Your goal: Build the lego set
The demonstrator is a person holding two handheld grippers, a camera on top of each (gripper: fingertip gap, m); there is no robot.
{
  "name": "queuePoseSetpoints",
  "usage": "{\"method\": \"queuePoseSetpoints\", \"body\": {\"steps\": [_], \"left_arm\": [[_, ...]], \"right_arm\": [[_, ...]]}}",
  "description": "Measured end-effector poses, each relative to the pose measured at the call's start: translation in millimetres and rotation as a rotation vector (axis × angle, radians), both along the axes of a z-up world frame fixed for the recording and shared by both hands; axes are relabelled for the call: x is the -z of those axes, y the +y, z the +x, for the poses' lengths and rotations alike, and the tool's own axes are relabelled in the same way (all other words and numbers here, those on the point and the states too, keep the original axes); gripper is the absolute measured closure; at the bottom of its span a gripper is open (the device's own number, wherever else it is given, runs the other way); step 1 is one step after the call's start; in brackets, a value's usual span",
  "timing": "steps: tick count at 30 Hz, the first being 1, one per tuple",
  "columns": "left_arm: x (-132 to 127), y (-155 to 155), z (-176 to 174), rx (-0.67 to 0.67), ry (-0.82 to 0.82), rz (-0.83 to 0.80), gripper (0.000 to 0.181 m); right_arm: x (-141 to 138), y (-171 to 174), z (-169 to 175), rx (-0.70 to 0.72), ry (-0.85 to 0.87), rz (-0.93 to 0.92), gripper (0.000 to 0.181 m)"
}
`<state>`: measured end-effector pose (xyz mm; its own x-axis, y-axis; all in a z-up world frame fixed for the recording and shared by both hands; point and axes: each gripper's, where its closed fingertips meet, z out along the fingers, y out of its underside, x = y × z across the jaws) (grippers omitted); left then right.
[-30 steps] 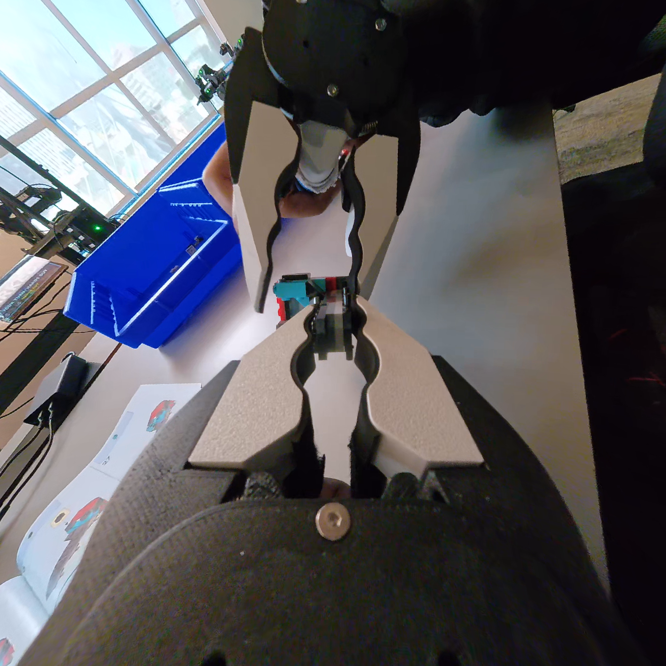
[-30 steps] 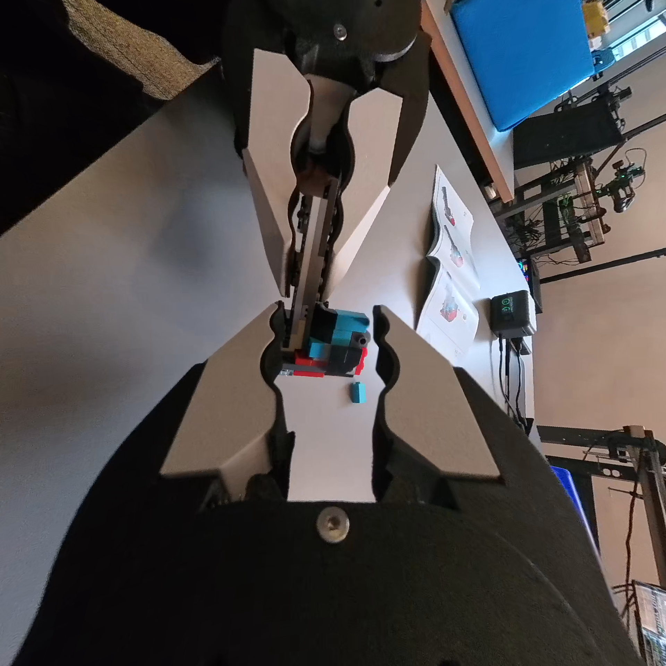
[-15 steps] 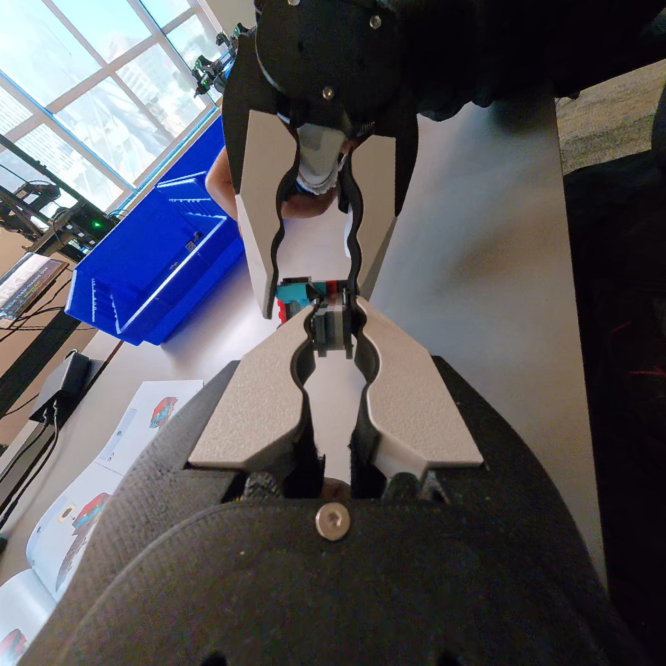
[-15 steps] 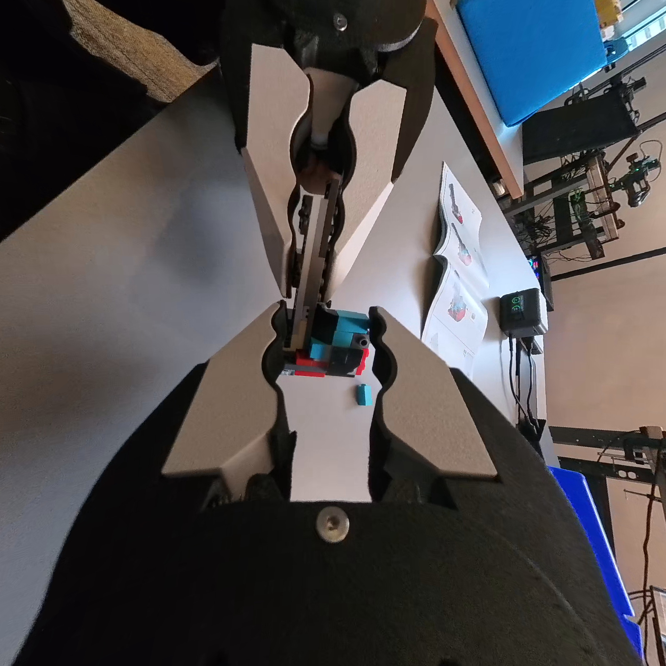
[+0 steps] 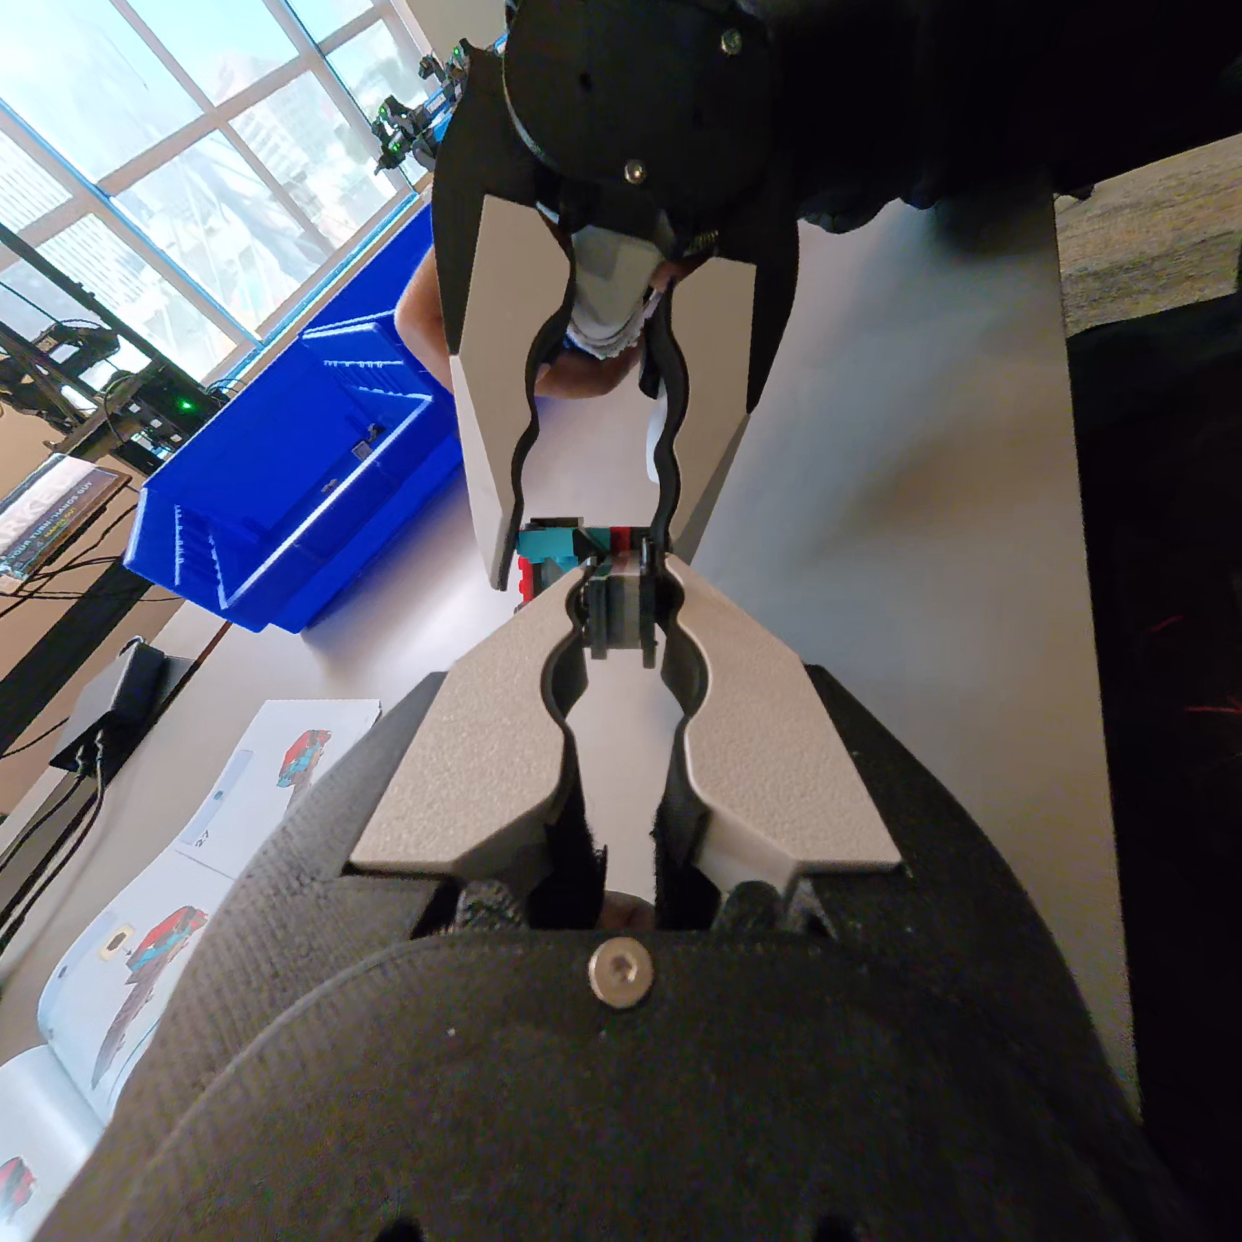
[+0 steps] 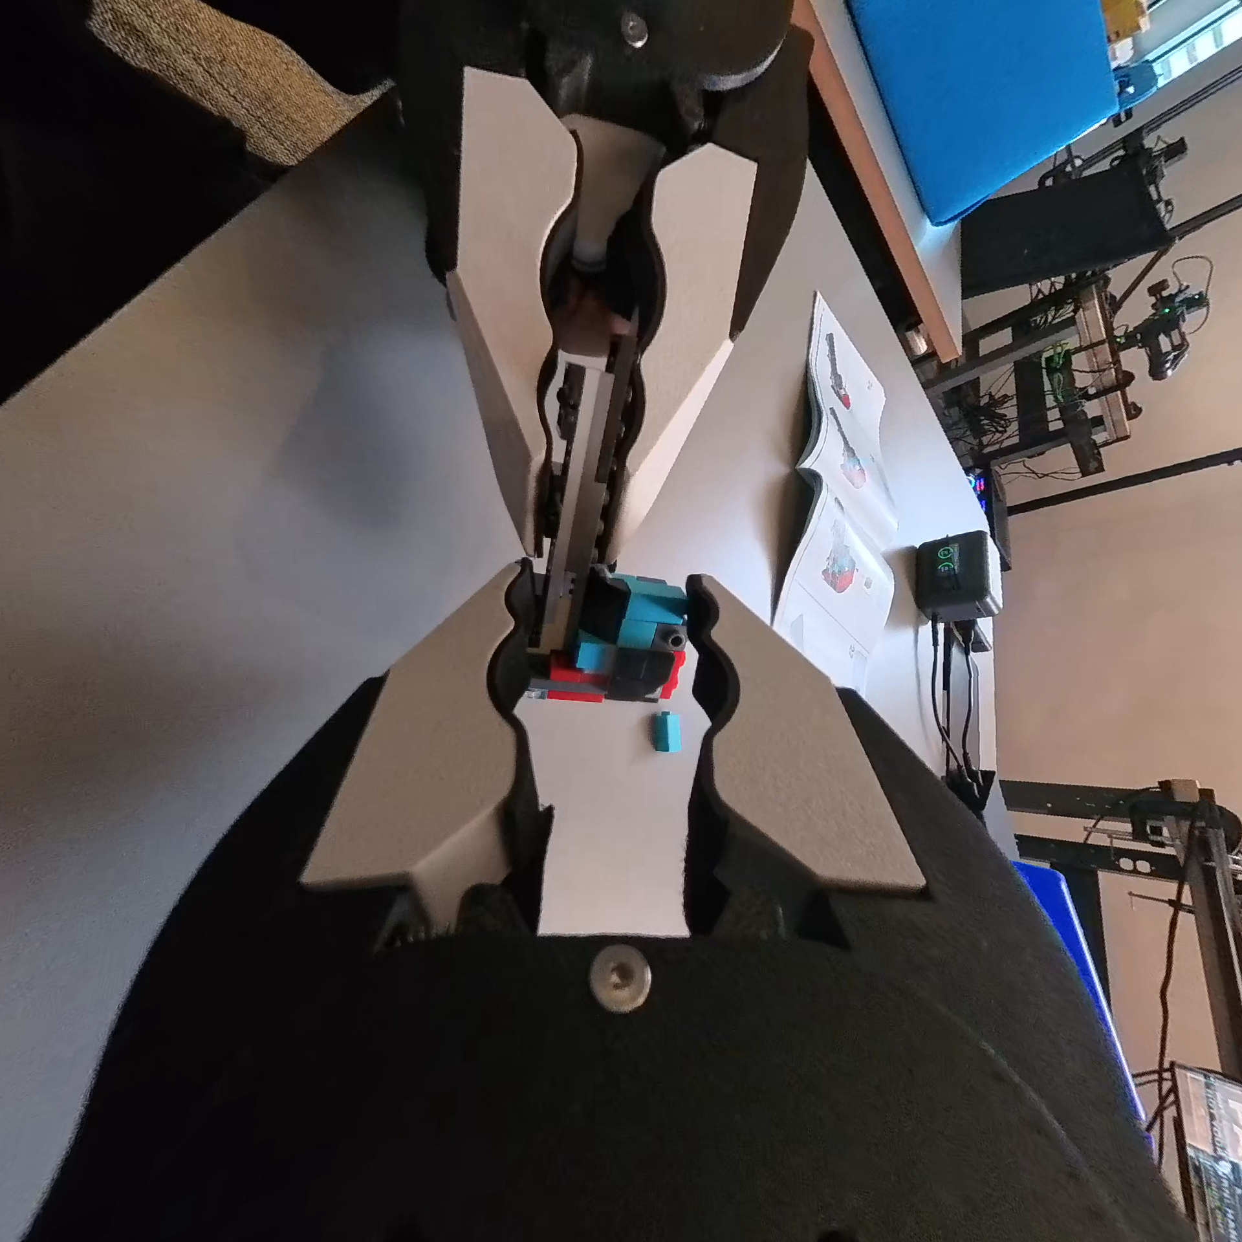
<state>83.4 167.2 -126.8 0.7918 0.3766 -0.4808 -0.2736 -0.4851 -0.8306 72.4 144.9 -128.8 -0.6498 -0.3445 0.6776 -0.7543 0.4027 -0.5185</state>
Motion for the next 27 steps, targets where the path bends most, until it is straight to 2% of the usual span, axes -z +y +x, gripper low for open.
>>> {"method": "queuePoseSetpoints", "body": {"steps": [27], "left_arm": [[-1.2, -1.1, -2.9, -0.014, -0.004, 0.016, 0.165]], "right_arm": [[-1.5, -1.5, -2.7, 0.018, -0.007, 0.007, 0.136]]}}
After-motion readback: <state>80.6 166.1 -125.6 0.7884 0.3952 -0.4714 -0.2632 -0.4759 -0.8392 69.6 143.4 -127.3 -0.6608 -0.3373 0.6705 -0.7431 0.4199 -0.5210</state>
